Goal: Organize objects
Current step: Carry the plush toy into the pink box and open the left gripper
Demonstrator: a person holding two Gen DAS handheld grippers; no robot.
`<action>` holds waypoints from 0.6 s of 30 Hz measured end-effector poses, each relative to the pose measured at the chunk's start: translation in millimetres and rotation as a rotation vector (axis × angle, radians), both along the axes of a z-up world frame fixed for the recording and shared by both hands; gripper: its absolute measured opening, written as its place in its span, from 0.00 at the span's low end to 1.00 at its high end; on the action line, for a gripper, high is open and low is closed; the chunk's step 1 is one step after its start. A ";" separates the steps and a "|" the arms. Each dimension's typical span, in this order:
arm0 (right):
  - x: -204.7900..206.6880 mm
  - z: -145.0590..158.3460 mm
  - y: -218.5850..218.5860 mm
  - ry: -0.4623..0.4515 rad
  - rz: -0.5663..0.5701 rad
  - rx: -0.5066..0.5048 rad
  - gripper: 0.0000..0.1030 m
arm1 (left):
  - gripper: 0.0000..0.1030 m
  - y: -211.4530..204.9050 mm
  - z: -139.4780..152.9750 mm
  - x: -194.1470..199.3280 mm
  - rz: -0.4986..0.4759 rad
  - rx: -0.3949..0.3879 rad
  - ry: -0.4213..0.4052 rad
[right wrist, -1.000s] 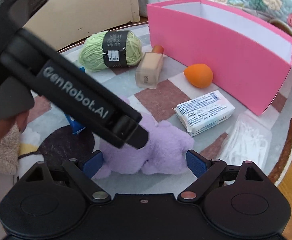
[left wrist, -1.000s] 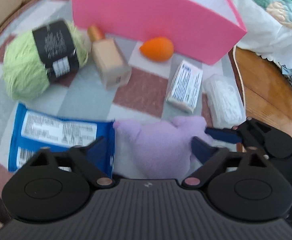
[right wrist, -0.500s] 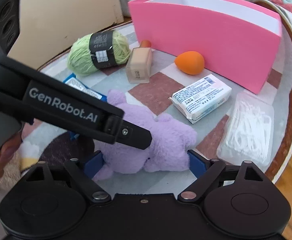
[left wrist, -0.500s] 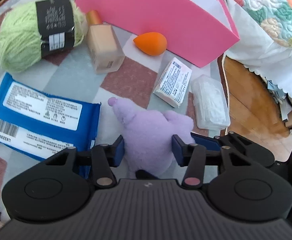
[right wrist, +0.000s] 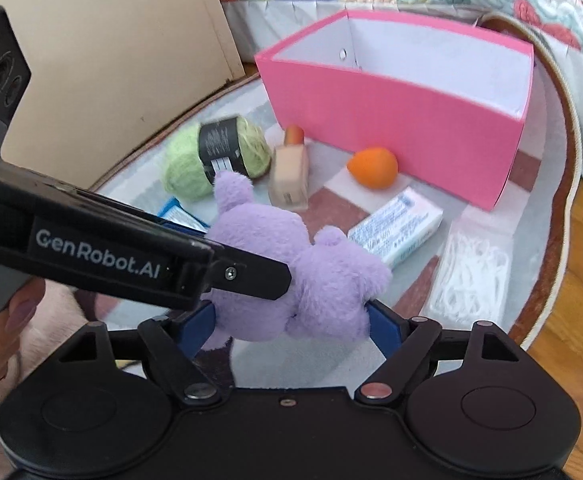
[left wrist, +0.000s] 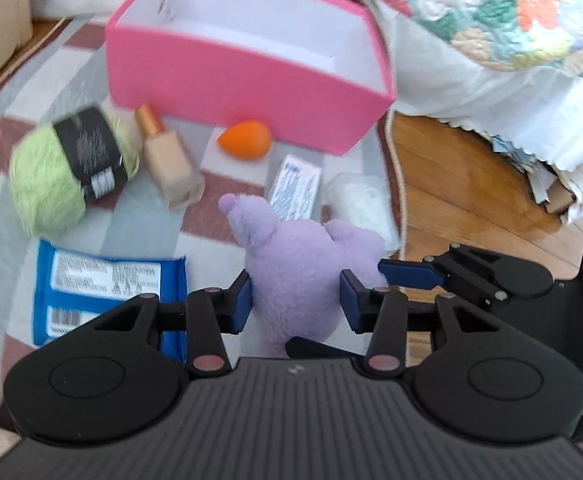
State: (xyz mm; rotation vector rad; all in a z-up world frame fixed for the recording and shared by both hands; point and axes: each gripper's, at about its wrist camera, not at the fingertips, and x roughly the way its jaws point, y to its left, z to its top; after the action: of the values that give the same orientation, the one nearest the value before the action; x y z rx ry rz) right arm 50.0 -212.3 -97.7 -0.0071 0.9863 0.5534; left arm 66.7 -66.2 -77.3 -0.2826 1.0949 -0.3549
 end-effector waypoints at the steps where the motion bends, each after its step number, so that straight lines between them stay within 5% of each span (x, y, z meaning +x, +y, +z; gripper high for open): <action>1: 1.9 7.9 -0.8 -0.002 0.000 0.004 0.83 | 0.44 0.0 8.0 1.3 -0.008 0.001 -0.004; 11: 30.8 88.4 -10.2 -0.129 0.014 0.024 0.81 | 0.44 3.8 97.0 40.8 -0.067 -0.014 -0.077; 18: 88.0 120.5 -14.1 -0.194 -0.003 -0.001 0.79 | 0.44 -6.8 140.3 99.4 -0.049 -0.013 -0.116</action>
State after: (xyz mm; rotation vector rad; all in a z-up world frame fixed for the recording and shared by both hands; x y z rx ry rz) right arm 138.0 -226.5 22.8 -0.0592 0.7972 0.5386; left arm 166.1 -73.0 63.1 -0.2437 0.9867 -0.4177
